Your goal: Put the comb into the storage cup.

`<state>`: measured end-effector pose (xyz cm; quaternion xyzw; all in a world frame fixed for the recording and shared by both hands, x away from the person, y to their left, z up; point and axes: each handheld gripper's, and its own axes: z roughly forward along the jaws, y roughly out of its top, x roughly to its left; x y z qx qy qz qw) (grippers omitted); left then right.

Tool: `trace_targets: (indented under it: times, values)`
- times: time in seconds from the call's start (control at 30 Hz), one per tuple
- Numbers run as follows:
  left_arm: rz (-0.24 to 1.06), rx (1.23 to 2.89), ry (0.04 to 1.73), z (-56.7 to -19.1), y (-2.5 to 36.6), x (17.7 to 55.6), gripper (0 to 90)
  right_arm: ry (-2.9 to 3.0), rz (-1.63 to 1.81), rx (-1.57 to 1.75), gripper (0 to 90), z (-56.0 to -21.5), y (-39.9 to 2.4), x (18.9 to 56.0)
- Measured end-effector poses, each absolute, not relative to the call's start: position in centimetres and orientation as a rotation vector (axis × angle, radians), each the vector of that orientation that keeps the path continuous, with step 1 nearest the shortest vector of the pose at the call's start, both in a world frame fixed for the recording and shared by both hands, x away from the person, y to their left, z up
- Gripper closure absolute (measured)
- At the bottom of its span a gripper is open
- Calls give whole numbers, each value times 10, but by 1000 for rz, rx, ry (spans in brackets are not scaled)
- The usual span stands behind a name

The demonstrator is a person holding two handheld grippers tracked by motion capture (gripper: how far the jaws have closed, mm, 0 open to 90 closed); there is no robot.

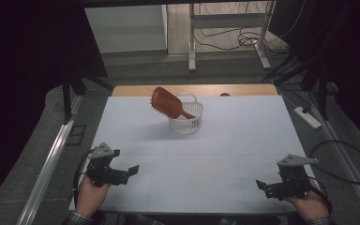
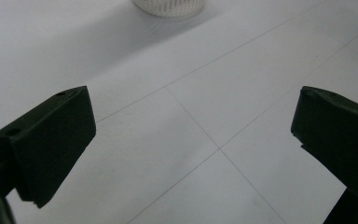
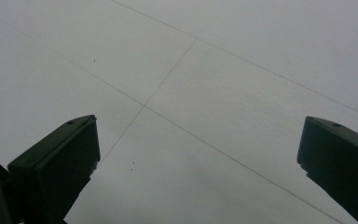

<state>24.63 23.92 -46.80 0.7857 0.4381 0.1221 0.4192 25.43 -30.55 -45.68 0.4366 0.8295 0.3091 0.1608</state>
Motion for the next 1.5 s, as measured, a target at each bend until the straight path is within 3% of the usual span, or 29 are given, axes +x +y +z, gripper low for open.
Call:
trace_targets:
  times: [1.5]
  values:
    - [270,1956,1168,-481,264,214,0,2365,876,1252,0,-457,-305,254]
